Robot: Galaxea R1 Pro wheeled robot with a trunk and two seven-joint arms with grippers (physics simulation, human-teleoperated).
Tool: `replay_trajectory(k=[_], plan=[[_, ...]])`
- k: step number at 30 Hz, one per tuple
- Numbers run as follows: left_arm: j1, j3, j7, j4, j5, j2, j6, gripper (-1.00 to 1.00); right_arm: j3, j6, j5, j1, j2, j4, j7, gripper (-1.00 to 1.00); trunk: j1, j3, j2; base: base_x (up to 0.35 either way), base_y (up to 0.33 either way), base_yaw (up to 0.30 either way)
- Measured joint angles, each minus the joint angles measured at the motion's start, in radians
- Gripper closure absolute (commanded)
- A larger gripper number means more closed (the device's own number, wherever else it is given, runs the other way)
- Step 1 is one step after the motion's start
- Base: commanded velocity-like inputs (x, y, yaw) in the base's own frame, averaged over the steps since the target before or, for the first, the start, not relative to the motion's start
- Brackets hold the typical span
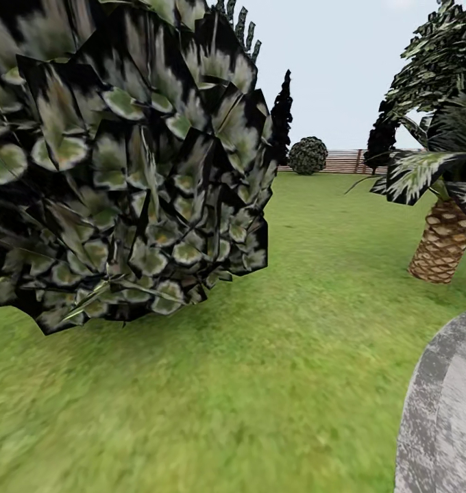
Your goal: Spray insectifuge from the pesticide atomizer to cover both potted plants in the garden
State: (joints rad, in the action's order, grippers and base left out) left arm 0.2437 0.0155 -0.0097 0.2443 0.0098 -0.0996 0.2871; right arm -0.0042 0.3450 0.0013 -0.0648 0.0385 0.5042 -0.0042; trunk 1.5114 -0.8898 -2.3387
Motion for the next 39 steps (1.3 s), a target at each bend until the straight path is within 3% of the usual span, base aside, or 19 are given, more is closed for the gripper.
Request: replay_trajectory(k=[19, 32, 39], plan=[[0.000, 0.000, 0.000, 0.000, 0.000, 0.000, 0.000, -1.00, 0.000, 0.000, 0.000, 0.000, 0.000, 0.000, 0.000, -1.00, 0.000, 0.000, 0.000, 0.338, 0.000, -0.286], [0.000, 0.000, 0.000, 0.000, 0.000, -0.002, 0.000, -1.00, 0.005, 0.000, 0.000, 0.000, 0.000, 0.000, 0.000, -1.00, 0.000, 0.000, 0.000, 0.338, 0.000, -0.031], [0.000, 0.000, 0.000, 0.000, 0.000, -0.002, 0.000, -1.00, 0.006, 0.000, 0.001, 0.000, 0.000, 0.000, 0.000, -1.00, 0.000, 0.000, 0.000, 0.338, 0.000, -0.214]])
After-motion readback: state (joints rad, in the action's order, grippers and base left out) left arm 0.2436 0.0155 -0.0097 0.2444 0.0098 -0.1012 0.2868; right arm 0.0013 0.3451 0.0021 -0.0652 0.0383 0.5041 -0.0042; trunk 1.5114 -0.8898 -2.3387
